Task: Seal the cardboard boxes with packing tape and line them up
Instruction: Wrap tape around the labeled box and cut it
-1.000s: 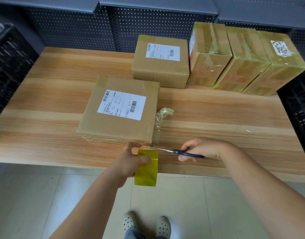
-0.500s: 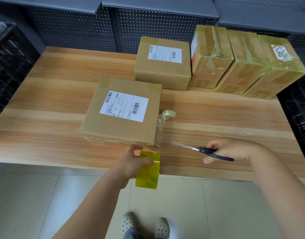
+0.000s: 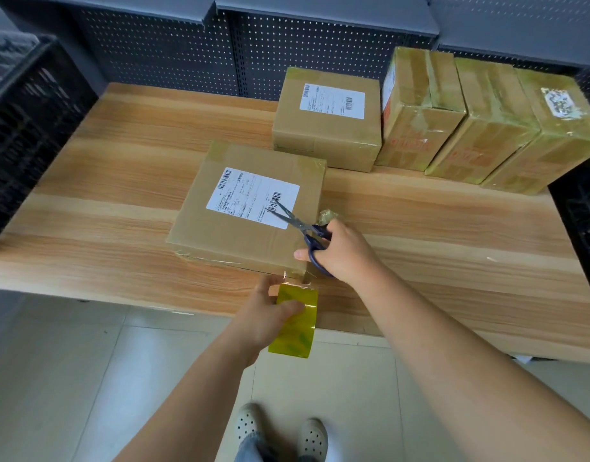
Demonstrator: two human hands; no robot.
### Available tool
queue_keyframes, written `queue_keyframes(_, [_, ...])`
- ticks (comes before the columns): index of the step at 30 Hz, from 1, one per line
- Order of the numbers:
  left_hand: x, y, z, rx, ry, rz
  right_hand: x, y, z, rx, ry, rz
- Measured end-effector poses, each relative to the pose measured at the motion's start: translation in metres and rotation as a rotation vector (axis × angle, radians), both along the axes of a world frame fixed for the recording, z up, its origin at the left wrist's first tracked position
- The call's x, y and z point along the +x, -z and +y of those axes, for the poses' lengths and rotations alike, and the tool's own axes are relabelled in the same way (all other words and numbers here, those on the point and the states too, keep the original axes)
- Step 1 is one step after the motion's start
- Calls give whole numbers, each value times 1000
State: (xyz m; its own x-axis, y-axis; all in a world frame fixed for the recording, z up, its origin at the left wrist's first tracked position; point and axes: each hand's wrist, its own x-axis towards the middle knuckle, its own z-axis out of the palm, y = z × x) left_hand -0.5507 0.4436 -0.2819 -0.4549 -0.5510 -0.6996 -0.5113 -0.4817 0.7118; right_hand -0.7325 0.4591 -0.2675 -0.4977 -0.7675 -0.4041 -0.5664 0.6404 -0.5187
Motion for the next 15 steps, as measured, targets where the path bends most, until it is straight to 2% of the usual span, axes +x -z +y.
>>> queue_keyframes(15, [24,13,74,36,-20,32,13,5,57,-20,3,-79])
